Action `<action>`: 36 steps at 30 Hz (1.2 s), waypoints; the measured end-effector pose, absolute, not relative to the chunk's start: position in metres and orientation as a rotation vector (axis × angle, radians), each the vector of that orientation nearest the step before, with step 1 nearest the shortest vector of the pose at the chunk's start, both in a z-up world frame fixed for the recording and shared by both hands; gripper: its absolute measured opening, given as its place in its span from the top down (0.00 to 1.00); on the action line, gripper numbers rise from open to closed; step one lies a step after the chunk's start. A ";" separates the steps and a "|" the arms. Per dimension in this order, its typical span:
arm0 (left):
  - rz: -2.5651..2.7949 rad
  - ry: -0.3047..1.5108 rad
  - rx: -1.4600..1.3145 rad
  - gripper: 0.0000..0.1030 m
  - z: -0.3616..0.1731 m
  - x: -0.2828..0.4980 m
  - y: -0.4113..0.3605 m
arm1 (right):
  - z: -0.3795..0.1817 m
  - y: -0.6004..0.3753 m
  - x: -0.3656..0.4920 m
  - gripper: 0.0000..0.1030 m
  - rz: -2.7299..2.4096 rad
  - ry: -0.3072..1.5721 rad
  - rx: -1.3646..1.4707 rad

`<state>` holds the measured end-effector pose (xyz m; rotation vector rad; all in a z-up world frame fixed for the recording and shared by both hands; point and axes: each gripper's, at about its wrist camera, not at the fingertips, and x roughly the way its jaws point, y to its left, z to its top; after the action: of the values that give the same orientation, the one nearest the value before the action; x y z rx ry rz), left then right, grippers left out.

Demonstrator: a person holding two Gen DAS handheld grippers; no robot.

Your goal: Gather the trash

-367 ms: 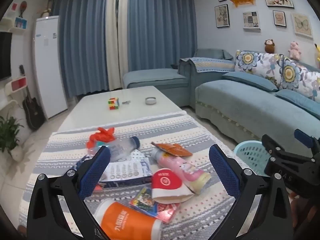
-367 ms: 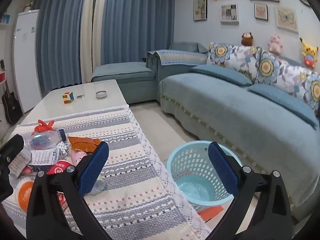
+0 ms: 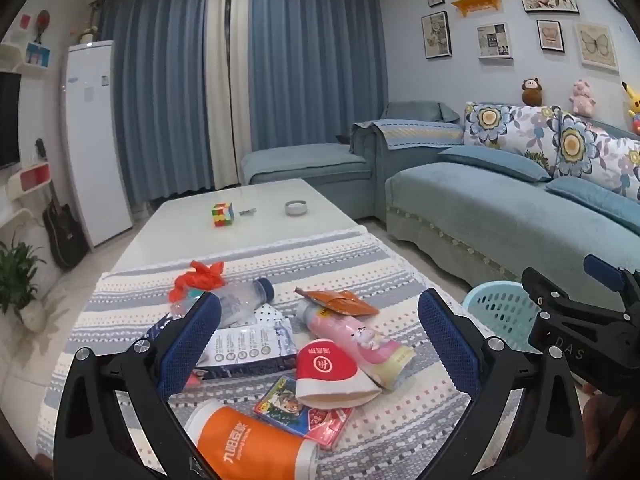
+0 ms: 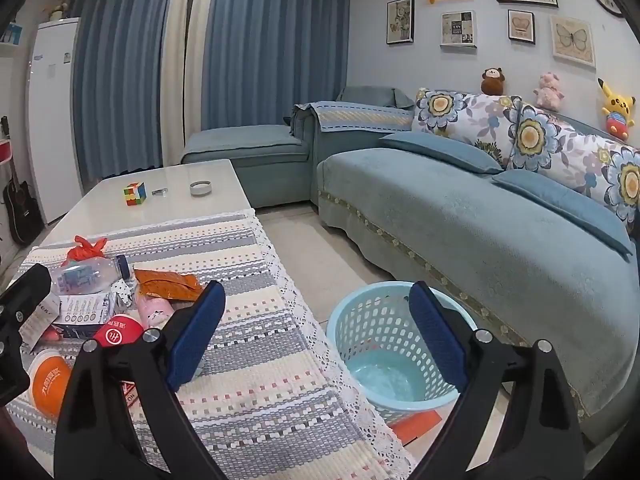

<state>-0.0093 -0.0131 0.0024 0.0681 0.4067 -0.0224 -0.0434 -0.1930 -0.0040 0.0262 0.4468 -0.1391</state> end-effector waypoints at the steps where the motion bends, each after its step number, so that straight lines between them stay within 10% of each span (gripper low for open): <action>1: -0.023 0.407 0.067 0.07 0.003 -0.010 -0.013 | -0.004 -0.193 -0.040 0.15 -0.139 0.447 0.027; 36: -0.035 0.418 0.016 0.07 0.001 -0.008 -0.004 | -0.013 -0.189 -0.033 0.15 -0.121 0.452 0.020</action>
<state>-0.0077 -0.0035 0.0013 0.0156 0.4180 -0.0346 -0.0326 -0.1894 -0.0129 0.0204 0.4516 -0.1210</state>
